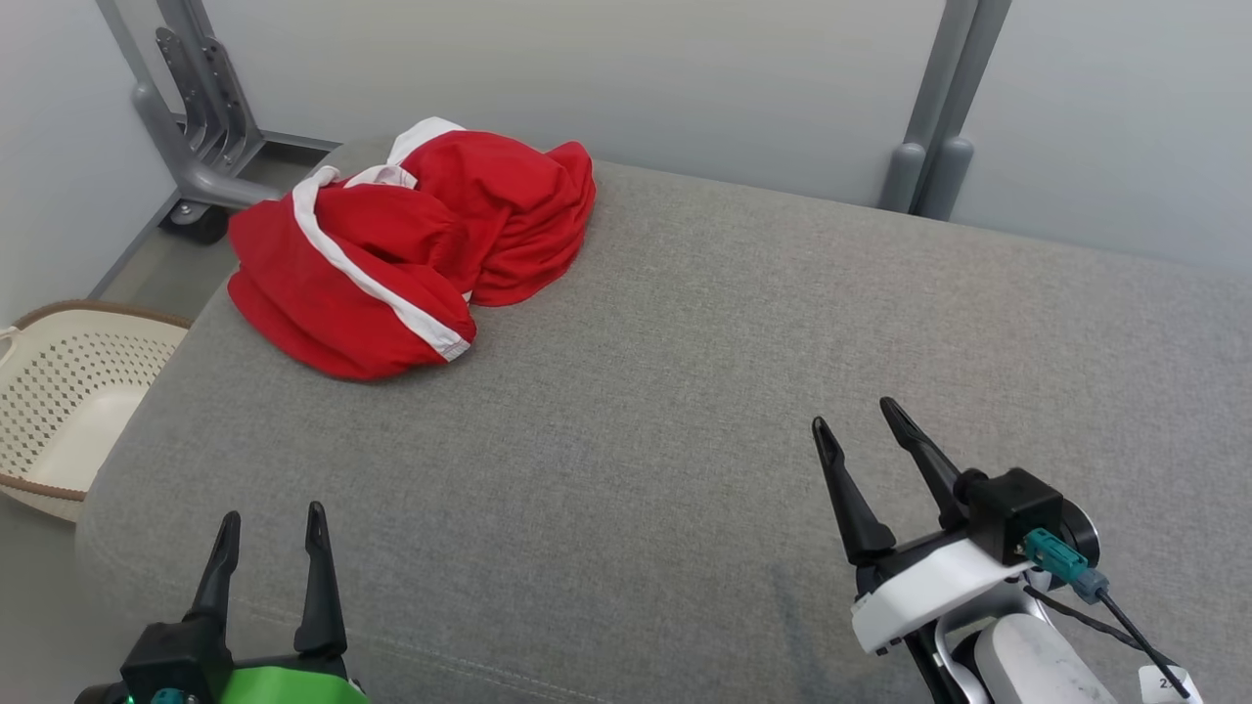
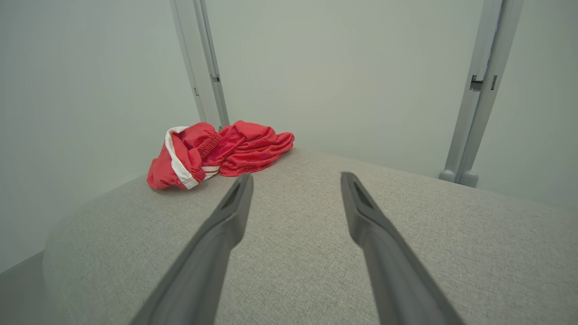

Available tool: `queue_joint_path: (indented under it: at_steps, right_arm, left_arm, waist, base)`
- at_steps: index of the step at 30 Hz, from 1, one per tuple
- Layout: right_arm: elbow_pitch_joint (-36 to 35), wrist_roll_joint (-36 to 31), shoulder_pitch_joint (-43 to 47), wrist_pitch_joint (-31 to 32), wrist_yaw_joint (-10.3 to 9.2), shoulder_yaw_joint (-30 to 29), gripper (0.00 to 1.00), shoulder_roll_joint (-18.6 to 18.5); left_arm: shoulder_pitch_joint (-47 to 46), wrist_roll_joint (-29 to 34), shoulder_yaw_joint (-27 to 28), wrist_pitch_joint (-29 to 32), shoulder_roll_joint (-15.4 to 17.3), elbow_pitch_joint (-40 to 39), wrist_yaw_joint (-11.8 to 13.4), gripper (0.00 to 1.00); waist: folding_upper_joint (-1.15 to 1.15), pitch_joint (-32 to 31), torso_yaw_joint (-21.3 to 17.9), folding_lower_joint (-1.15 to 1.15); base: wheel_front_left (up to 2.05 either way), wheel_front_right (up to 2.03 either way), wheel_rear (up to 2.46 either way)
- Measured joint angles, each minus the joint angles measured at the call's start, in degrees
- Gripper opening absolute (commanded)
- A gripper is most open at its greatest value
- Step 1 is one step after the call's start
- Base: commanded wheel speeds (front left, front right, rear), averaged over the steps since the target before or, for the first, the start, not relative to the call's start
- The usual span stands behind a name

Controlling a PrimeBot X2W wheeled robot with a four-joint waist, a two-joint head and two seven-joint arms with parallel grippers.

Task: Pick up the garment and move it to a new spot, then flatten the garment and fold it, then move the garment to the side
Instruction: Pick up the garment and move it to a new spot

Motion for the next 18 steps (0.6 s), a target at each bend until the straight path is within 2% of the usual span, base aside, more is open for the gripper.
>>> queue_joint_path:
  at_steps: [8,11,18]
  right_arm:
    - [-1.1,-1.6,-2.0,0.0,-0.37,-0.8,1.00,-1.3]
    - [-1.4,-2.2,-3.1,0.0,-0.26,-0.7,1.00,-1.8]
    - [-2.0,-3.1,-6.0,0.0,0.64,0.6,1.00,-2.0]
  left_arm:
    - [-9.4,0.2,-0.1,0.5,0.8,1.2,-1.1,1.00]
    - [-13.9,0.2,0.1,2.5,2.1,2.7,-1.2,1.00]
    - [-23.4,-2.4,2.7,8.8,2.4,5.3,-1.2,1.00]
  waist:
    - [0.00,2.9,-1.4,0.00]
    - [0.00,4.3,-1.9,0.00]
    - [0.00,7.1,-3.4,0.00]
  base:
    - [0.00,0.00,0.00]
    - [0.00,0.00,0.00]
    - [0.00,0.00,0.00]
